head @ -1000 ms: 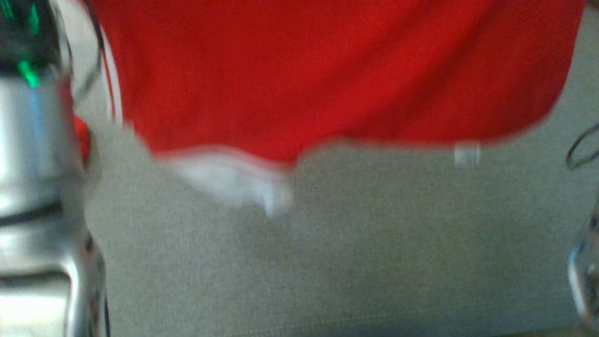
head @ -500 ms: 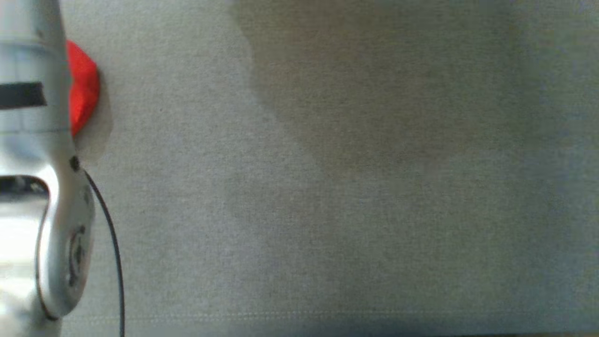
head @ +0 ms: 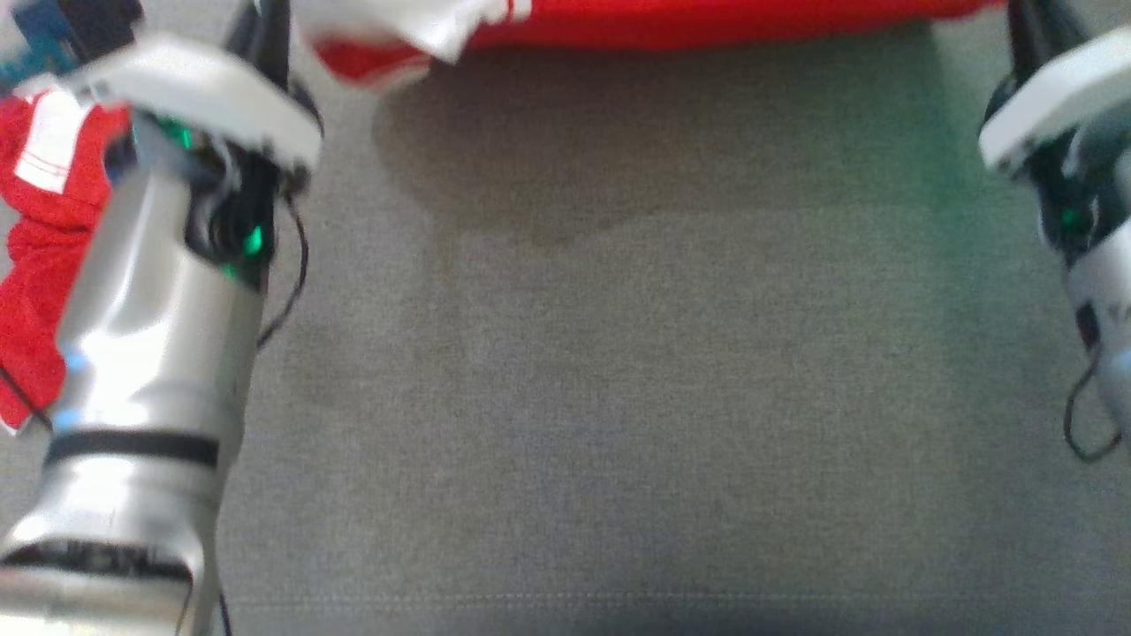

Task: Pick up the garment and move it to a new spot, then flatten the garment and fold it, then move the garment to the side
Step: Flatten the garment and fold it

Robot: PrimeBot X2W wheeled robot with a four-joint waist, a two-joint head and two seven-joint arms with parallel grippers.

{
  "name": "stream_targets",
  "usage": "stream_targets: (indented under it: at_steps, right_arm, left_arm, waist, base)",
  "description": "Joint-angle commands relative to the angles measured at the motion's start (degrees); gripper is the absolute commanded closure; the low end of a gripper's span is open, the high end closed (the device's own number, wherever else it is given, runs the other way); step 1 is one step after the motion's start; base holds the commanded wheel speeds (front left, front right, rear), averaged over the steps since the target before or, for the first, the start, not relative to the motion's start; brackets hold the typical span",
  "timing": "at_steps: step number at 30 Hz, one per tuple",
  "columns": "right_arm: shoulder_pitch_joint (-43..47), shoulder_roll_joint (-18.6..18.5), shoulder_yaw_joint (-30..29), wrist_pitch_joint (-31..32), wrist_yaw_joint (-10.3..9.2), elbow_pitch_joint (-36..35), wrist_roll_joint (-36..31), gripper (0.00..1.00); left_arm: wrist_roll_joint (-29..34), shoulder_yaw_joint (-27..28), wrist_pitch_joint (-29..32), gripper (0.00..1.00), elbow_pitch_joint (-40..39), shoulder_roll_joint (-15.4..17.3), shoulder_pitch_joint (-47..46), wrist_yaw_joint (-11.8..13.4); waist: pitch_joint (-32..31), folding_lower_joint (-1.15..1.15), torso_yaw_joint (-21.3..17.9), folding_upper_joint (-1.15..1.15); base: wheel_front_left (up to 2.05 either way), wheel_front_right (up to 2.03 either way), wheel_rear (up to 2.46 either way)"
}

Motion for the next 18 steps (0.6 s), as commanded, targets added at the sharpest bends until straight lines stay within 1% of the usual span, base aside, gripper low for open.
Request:
stream_targets:
  at_steps: [1, 7, 11, 12, 18]
  right_arm:
    - [2.31, -1.53, 2.4, 1.76, -0.04, -1.76, 1.78, 1.0]
    - [10.07, -4.59, 9.74, 6.9, -0.04, -2.39, 4.78, 1.0]
    - [13.74, -6.3, 13.73, 8.95, -0.04, -2.96, 5.9, 1.0]
    - [13.74, -6.3, 13.73, 8.95, -0.04, -2.96, 5.9, 1.0]
    - [17.91, -8.88, 19.3, 11.14, -0.04, -2.85, 6.02, 1.0]
  left_arm:
    - [-0.38, 0.09, 0.56, 1.0, -2.25, 3.71, 1.44, -0.33]
    - [-1.08, -3.79, 4.2, 1.0, -4.61, 6.78, 11.59, -0.51]
    - [-2.3, -5.91, 7.38, 1.0, -7.45, 8.77, 16.9, -0.53]
    - [-2.3, -5.91, 7.38, 1.0, -7.45, 8.77, 16.9, -0.53]
    - [-3.69, -9.7, 12.39, 1.0, -13.17, 12.68, 24.06, -0.54]
  waist:
    - [-2.13, 0.0, -0.17, 0.0]
    - [-6.49, 0.0, -0.49, 0.0]
    - [-9.03, 0.0, -0.46, 0.0]
    - [-9.03, 0.0, -0.46, 0.0]
    - [-12.73, 0.0, -0.55, 0.0]
  base:
    - [0.0, 0.0, 0.0]
    - [0.0, 0.0, 0.0]
    - [0.0, 0.0, 0.0]
    - [0.0, 0.0, 0.0]
    - [0.0, 0.0, 0.0]
